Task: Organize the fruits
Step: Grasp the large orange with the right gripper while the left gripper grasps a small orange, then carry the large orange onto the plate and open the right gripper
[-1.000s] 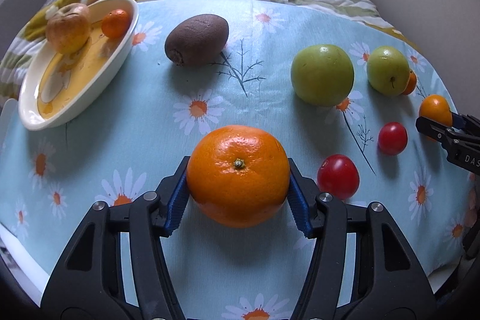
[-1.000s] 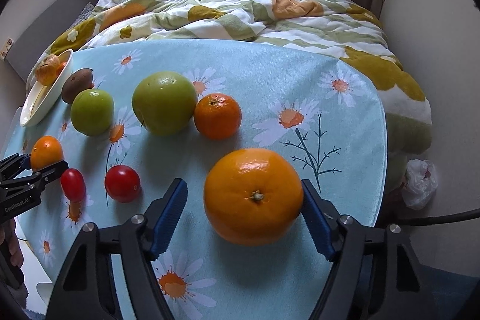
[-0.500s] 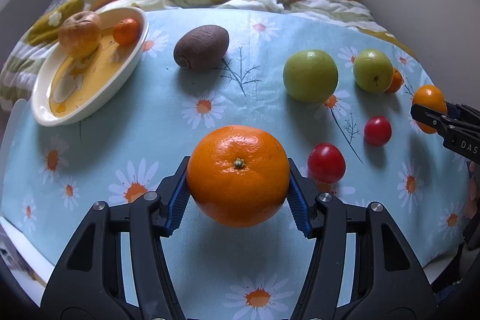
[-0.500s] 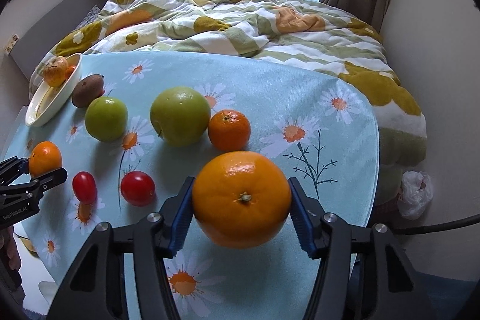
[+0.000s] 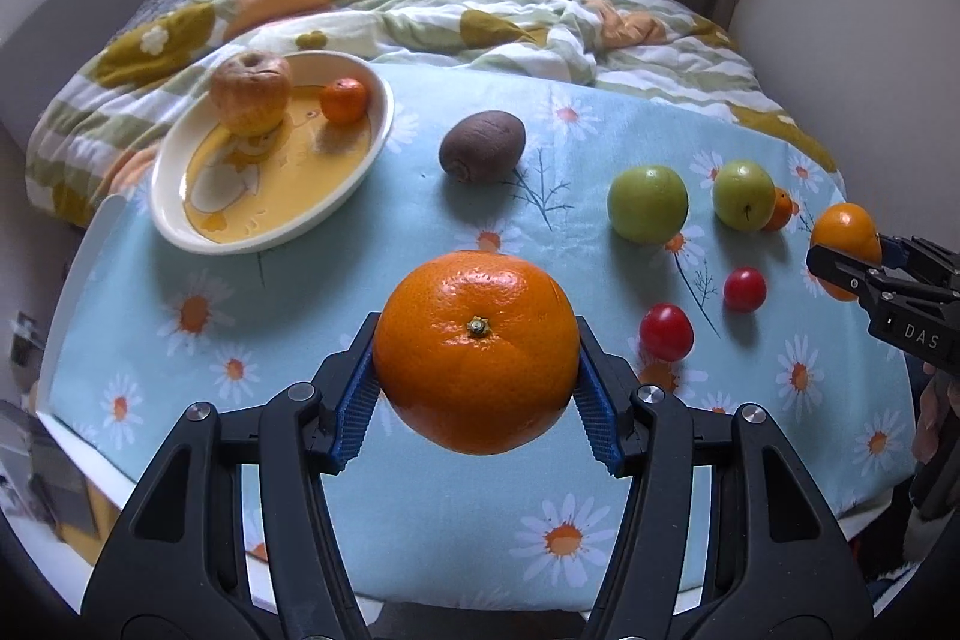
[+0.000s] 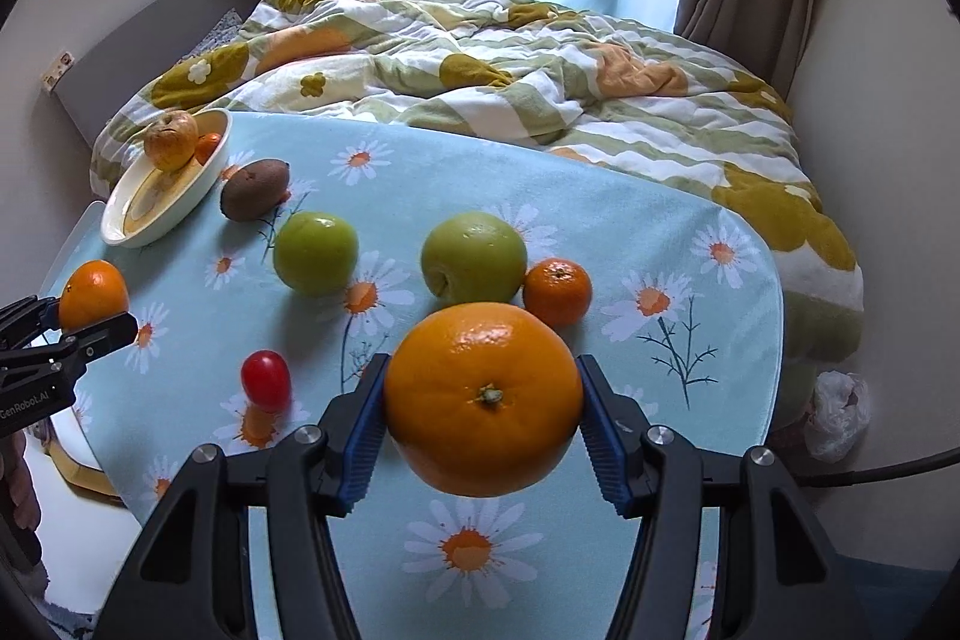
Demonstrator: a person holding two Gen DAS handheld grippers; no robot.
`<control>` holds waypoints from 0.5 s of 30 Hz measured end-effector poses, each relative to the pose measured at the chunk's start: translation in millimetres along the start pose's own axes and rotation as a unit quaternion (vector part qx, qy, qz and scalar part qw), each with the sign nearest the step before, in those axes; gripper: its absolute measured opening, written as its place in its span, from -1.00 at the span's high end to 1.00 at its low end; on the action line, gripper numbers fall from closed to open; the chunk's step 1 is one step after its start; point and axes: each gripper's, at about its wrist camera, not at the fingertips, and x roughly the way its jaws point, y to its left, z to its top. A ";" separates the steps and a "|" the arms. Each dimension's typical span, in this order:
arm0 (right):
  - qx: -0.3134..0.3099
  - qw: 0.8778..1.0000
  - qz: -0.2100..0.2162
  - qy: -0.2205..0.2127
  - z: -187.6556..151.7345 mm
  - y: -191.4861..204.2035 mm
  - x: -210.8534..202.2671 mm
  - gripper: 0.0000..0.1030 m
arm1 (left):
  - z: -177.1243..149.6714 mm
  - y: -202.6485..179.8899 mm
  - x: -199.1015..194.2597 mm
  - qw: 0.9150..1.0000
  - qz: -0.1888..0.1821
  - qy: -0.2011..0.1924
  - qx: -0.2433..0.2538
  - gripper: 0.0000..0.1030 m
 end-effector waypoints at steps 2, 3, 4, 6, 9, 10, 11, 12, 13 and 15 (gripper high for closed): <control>-0.001 1.000 0.003 -0.002 4.2 11.7 -3.2 -0.07 | 4.1 9.1 -4.8 1.000 -0.003 -0.005 -0.003 -0.25; 0.000 1.000 0.006 -0.003 6.3 17.1 -4.7 -0.07 | 6.1 14.2 -6.4 1.000 -0.004 -0.008 -0.003 -0.25; 0.001 1.000 0.010 -0.005 8.7 22.9 -6.1 -0.07 | 8.8 18.4 -7.4 1.000 -0.005 -0.009 -0.004 -0.25; 0.003 1.000 0.016 -0.008 14.6 37.0 -7.1 -0.07 | 12.6 29.2 -9.1 1.000 -0.008 -0.012 -0.004 -0.25; 0.005 0.999 0.029 -0.014 24.7 59.7 -8.1 -0.07 | 20.1 47.8 -13.1 1.000 -0.012 -0.019 -0.005 -0.25; 0.005 0.999 0.032 -0.016 28.2 67.5 -7.8 -0.07 | 21.9 53.8 -13.7 1.000 -0.014 -0.021 -0.005 -0.25; 0.003 0.999 0.031 -0.018 31.2 75.8 -7.7 -0.07 | 25.0 61.0 -13.9 1.000 -0.015 -0.021 -0.005 -0.25; 0.001 0.999 0.027 -0.018 34.6 85.3 -7.1 -0.07 | 28.2 68.5 -14.0 1.000 -0.017 -0.020 -0.003 -0.25; 0.002 0.999 0.026 -0.018 38.7 92.8 -5.9 -0.07 | 31.9 75.7 -14.0 1.000 -0.017 -0.020 0.001 -0.25; 0.009 0.999 0.030 -0.021 45.8 107.5 -5.0 -0.07 | 39.7 90.4 -14.8 0.999 -0.019 -0.025 0.007 -0.25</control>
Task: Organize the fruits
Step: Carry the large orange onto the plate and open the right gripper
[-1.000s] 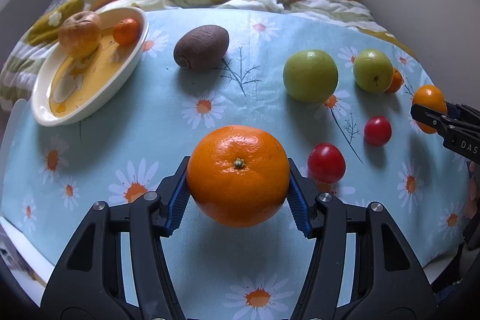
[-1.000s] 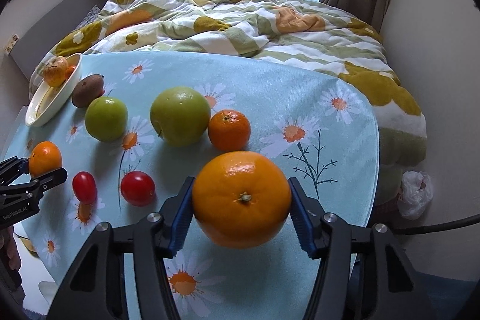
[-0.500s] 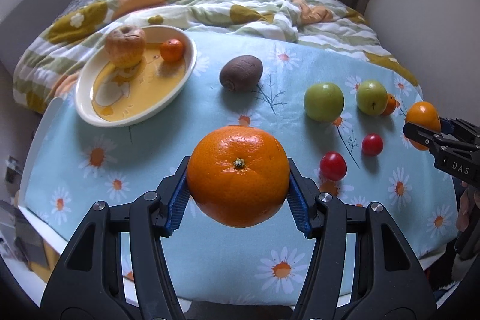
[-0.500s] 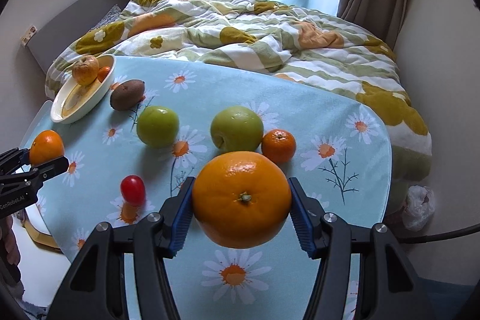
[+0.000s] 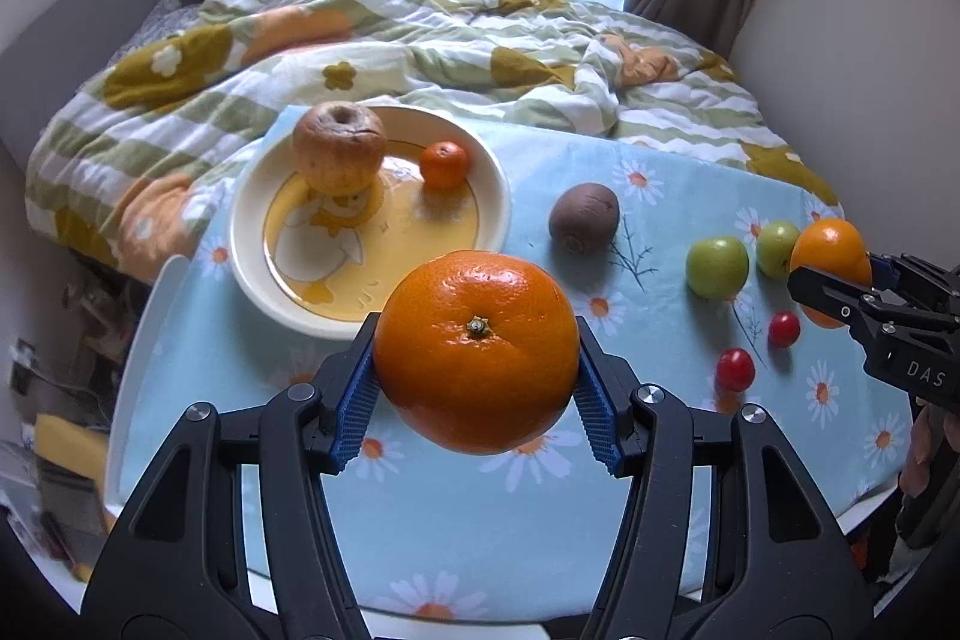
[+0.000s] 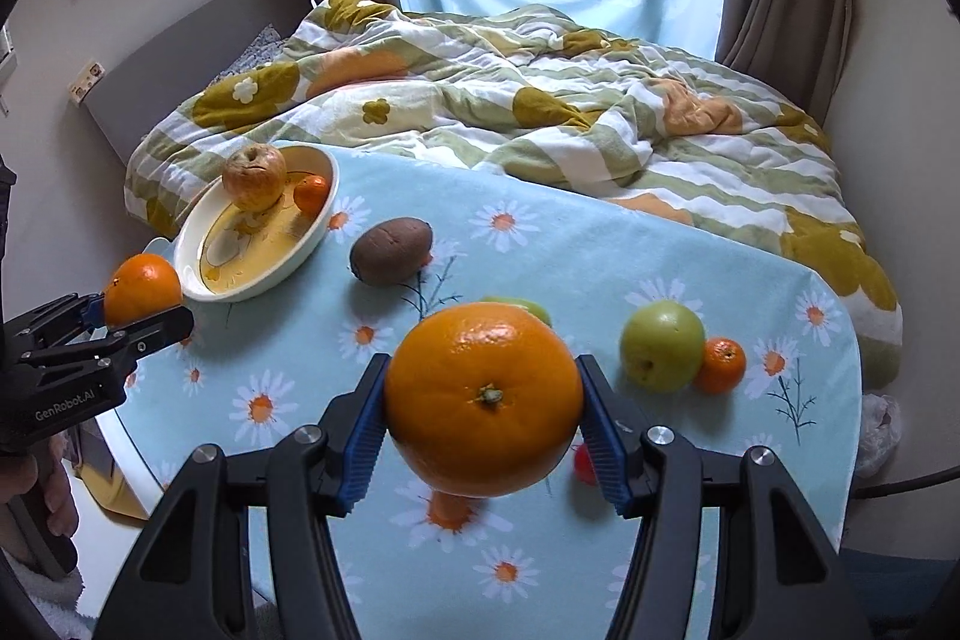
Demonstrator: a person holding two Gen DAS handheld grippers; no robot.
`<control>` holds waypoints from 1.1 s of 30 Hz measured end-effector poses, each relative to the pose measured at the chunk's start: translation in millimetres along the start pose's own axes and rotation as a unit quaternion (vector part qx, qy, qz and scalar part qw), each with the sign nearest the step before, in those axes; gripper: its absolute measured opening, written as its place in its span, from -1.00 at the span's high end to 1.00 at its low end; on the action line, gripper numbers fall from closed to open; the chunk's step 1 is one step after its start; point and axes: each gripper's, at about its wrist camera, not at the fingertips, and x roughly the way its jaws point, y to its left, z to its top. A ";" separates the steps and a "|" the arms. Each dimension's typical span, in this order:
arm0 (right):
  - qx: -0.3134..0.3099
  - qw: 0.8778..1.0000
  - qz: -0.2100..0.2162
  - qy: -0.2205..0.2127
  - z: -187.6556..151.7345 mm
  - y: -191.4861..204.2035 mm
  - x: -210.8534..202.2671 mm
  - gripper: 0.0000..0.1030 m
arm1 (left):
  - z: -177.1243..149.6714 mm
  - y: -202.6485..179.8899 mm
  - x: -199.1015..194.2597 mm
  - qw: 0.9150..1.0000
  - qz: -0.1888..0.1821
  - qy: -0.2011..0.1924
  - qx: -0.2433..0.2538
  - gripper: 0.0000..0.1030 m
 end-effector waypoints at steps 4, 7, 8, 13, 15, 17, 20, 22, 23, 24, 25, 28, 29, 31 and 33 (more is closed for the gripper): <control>0.008 1.000 -0.002 -0.003 14.1 30.2 6.6 -0.07 | 14.6 30.8 1.4 1.000 -0.003 -0.006 0.013 -0.25; 0.012 1.000 -0.002 -0.007 23.5 52.0 12.9 -0.07 | 24.4 52.7 8.8 1.000 -0.003 -0.005 0.025 -0.25; 0.012 1.000 -0.002 -0.008 26.2 58.9 15.4 -0.07 | 27.9 60.5 12.6 1.000 -0.004 -0.003 0.028 -0.25; 0.017 1.000 -0.006 -0.010 38.8 90.9 30.9 -0.07 | 39.9 93.1 35.1 0.999 -0.012 0.006 0.044 -0.25; 0.024 1.000 -0.007 -0.010 42.6 101.7 38.0 -0.07 | 44.0 102.9 45.7 0.998 -0.016 0.011 0.052 -0.25; 0.029 0.999 -0.011 -0.010 45.9 110.2 44.6 -0.07 | 48.6 112.3 56.1 0.998 -0.020 0.017 0.055 -0.25; 0.033 0.999 -0.018 -0.010 48.8 119.0 51.9 -0.07 | 53.0 123.3 70.6 0.998 -0.028 0.025 0.055 -0.25; 0.038 0.999 -0.022 -0.011 48.9 122.6 55.6 -0.07 | 54.9 128.2 79.1 0.997 -0.033 0.028 0.061 -0.25; 0.041 0.999 -0.024 -0.010 48.7 124.0 56.6 -0.07 | 56.0 129.7 83.5 0.997 -0.035 0.030 0.065 -0.25; 0.044 0.999 -0.027 -0.010 48.8 125.7 58.3 -0.07 | 56.8 130.5 87.3 0.996 -0.037 0.032 0.069 -0.25; 0.048 0.998 -0.029 -0.009 48.6 126.7 59.8 -0.07 | 57.7 131.2 90.9 0.996 -0.040 0.034 0.074 -0.25; 0.058 0.998 -0.036 -0.009 47.8 128.0 62.2 -0.07 | 58.7 129.2 98.4 0.995 -0.045 0.036 0.087 -0.25; 0.061 0.997 -0.038 -0.009 46.8 127.6 62.2 -0.07 | 59.4 128.6 101.1 0.994 -0.045 0.038 0.092 -0.25; 0.068 0.997 -0.043 -0.008 45.4 128.0 62.7 -0.07 | 60.2 127.6 106.4 0.993 -0.047 0.046 0.097 -0.26; 0.075 0.996 -0.047 -0.008 43.4 127.2 61.4 -0.07 | 59.7 127.3 110.1 0.993 -0.044 0.049 0.103 -0.35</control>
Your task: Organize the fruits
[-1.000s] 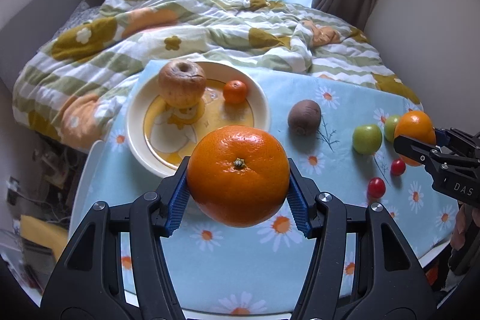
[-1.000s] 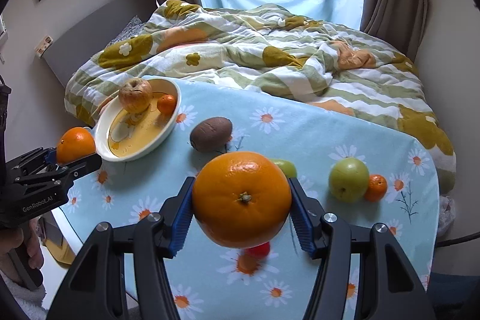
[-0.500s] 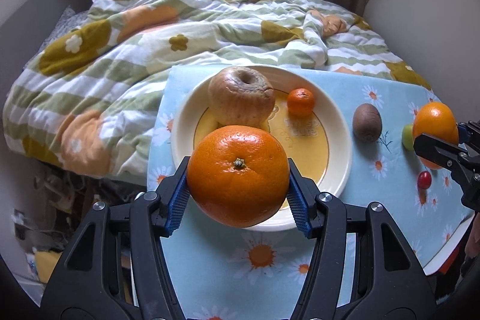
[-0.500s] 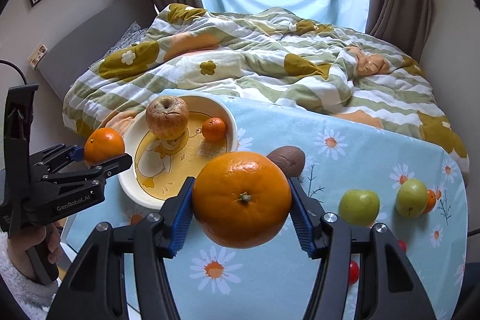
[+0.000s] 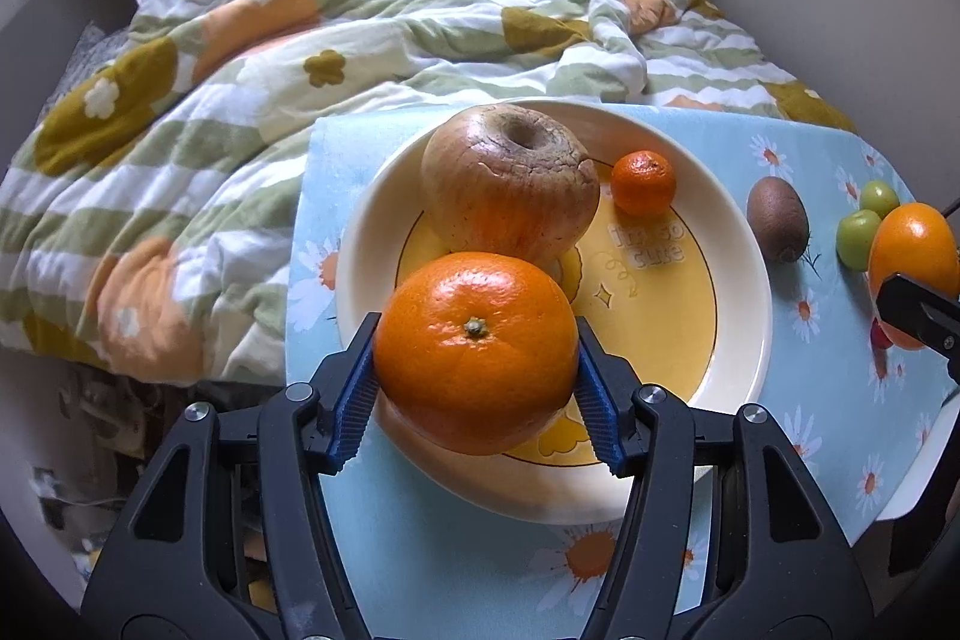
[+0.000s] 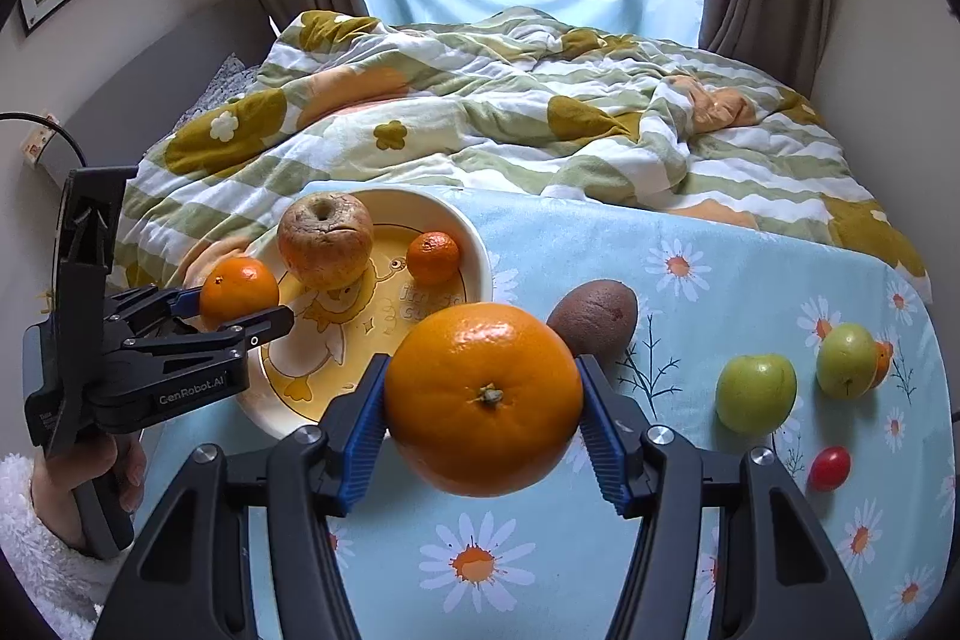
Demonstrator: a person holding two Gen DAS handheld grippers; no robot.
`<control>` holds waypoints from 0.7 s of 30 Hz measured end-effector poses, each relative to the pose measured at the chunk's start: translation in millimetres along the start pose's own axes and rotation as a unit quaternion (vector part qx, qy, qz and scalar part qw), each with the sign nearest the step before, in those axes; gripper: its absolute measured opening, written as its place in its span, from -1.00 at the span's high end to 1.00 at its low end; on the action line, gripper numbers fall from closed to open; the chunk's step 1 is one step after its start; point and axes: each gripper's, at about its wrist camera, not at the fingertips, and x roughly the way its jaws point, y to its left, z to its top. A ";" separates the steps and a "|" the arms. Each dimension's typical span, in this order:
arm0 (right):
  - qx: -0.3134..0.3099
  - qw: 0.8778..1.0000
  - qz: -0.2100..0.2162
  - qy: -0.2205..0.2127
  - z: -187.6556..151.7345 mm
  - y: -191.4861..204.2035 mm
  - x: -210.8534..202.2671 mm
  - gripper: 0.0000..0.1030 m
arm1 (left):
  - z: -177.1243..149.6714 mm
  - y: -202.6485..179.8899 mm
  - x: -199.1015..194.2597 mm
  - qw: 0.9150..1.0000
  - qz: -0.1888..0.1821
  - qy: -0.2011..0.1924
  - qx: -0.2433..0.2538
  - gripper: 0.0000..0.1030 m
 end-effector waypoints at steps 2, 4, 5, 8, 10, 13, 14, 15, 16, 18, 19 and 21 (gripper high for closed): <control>0.004 1.000 -0.003 0.001 -1.3 -1.0 -1.5 -0.07 | 0.7 -1.8 -3.3 1.000 0.006 -0.009 0.005 -0.86; 0.006 1.000 -0.005 0.002 -1.9 -2.9 -3.1 -0.07 | 2.7 -1.8 -9.5 1.000 0.006 -0.020 0.004 -1.00; 0.006 1.000 -0.006 0.004 -1.6 -3.8 -3.7 -0.07 | 3.6 -1.9 -12.2 1.000 0.002 -0.022 0.001 -1.00; 0.002 1.000 -0.003 0.004 -0.4 -4.4 -4.6 -0.07 | 5.1 -2.7 -19.5 1.000 0.005 -0.019 -0.008 -1.00; -0.006 1.000 0.002 0.004 3.1 -4.7 -4.8 -0.07 | 3.0 -2.9 -26.0 1.000 0.007 -0.019 -0.017 -1.00; -0.020 1.000 0.010 0.003 10.1 -4.2 -4.7 -0.07 | -1.4 -3.1 -36.9 0.999 0.008 -0.018 -0.029 -1.00; -0.023 1.000 0.015 0.003 12.4 -3.6 -4.7 -0.07 | -3.3 -3.5 -40.1 0.999 0.009 -0.017 -0.032 -1.00; -0.028 0.999 0.020 0.003 14.4 -2.9 -4.3 -0.07 | -6.3 -4.7 -42.6 0.999 0.009 -0.017 -0.035 -1.00; -0.033 0.999 0.025 0.003 16.6 -1.6 -3.6 -0.07 | -8.0 -5.1 -45.9 0.999 0.009 -0.017 -0.038 -1.00; -0.048 0.998 0.035 0.005 20.8 1.6 -1.0 -0.07 | -12.0 -5.7 -52.6 0.999 0.008 -0.018 -0.048 -1.00; -0.057 0.998 0.040 0.005 22.6 4.1 0.7 -0.07 | -13.6 -5.9 -55.8 0.998 0.007 -0.018 -0.052 -1.00; -0.076 0.996 0.051 0.010 26.9 9.3 5.7 -0.07 | -16.8 -6.0 -60.9 0.998 0.010 -0.020 -0.059 -1.00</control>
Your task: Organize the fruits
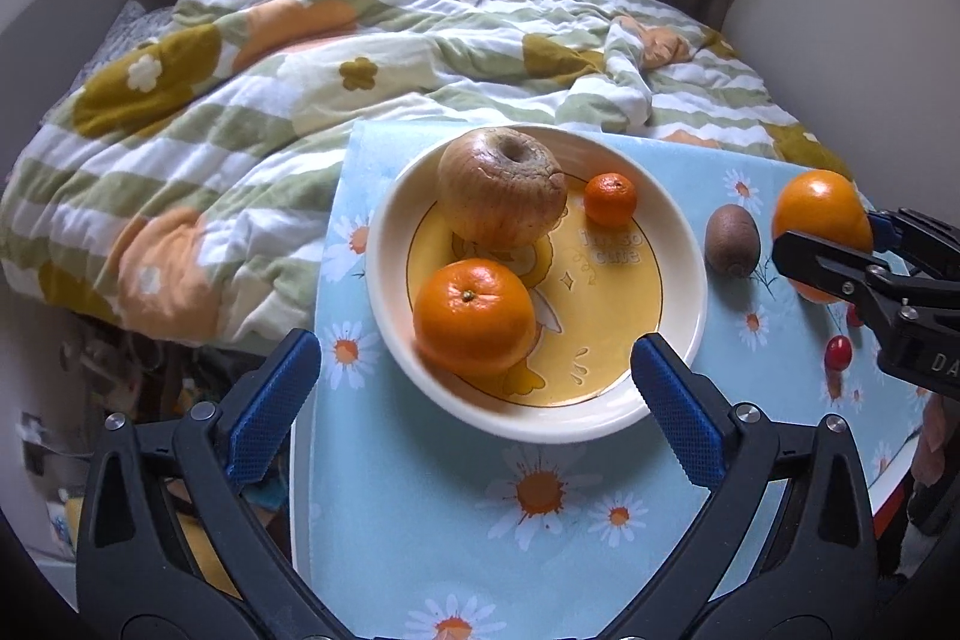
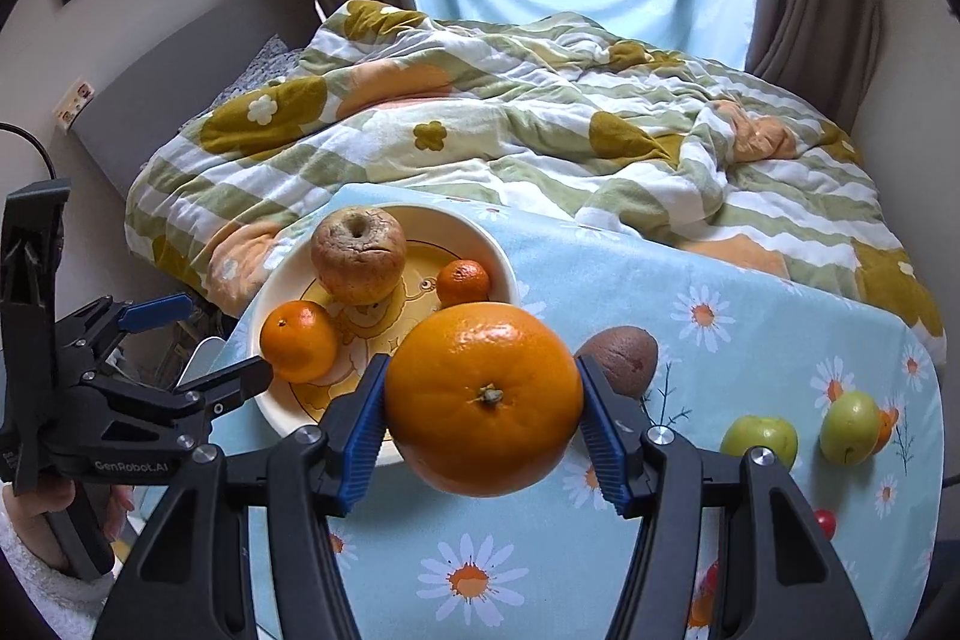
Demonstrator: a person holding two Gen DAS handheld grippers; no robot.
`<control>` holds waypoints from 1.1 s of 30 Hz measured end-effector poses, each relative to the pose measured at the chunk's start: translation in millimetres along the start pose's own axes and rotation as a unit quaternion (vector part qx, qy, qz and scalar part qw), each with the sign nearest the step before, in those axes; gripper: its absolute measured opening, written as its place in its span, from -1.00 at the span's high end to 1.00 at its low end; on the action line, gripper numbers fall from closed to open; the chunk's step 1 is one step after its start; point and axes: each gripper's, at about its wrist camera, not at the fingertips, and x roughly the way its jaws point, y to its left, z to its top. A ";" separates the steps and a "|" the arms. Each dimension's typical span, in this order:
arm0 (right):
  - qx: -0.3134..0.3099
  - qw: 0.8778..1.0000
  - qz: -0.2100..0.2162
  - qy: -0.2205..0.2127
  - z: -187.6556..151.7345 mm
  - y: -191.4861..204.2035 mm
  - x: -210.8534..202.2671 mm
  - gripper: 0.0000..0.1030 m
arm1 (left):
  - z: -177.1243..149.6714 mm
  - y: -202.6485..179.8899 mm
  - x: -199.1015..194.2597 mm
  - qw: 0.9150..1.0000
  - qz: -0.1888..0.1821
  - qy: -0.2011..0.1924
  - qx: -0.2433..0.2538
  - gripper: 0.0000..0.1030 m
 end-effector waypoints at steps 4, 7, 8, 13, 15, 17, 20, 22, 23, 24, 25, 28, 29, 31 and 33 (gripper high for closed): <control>-0.023 0.999 0.024 0.011 6.8 6.3 16.1 -0.07 | -7.1 -0.4 -7.7 1.000 0.017 0.001 -0.002 -1.00; -0.032 0.999 0.039 0.016 10.4 10.3 30.0 -0.07 | -14.4 -0.4 -10.0 1.000 0.028 0.003 0.000 -1.00; -0.035 0.998 0.045 0.019 11.3 11.5 35.2 -0.07 | -16.9 -0.7 -9.8 1.000 0.030 0.005 0.000 -1.00; -0.058 0.996 0.061 0.036 10.8 21.5 63.6 -0.07 | -25.7 0.2 -4.6 1.000 0.021 0.010 -0.013 -1.00; -0.065 0.995 0.059 0.041 8.2 24.5 73.4 -0.07 | -27.5 0.3 -0.1 1.000 0.016 0.014 -0.019 -1.00; -0.067 0.995 0.056 0.043 5.6 25.9 79.7 -0.07 | -28.5 -0.8 2.0 0.999 0.016 0.016 -0.022 -1.00; -0.066 0.995 0.056 0.043 4.6 26.0 85.3 -0.07 | -30.4 -0.7 2.1 0.999 0.010 0.017 -0.026 -1.00; -0.066 0.995 0.057 0.045 5.2 26.5 86.9 -0.07 | -32.3 0.4 2.0 0.999 0.004 0.019 -0.030 -1.00; -0.067 0.995 0.057 0.045 5.9 27.2 88.1 -0.07 | -33.6 0.7 1.9 0.999 0.004 0.021 -0.031 -1.00; -0.068 0.995 0.056 0.043 6.5 27.7 88.5 -0.07 | -34.9 0.8 1.9 0.999 0.004 0.022 -0.031 -1.00; -0.069 0.995 0.056 0.041 7.3 28.7 88.3 -0.08 | -36.0 0.6 1.8 0.999 0.005 0.024 -0.031 -1.00; -0.070 0.996 0.059 0.020 11.2 30.7 81.3 -0.24 | -39.3 1.3 0.5 0.999 0.005 0.027 -0.031 -1.00; -0.072 0.996 0.058 0.016 12.8 31.5 79.1 -0.47 | -40.4 1.1 -0.2 0.999 0.005 0.028 -0.032 -1.00; -0.072 0.996 0.057 0.005 14.1 32.5 73.4 -0.71 | -42.3 1.0 -1.9 0.999 0.003 0.031 -0.030 -1.00; -0.064 0.996 0.060 -0.004 13.4 30.8 67.1 -0.92 | -43.4 0.7 -4.2 0.999 0.004 0.033 -0.027 -1.00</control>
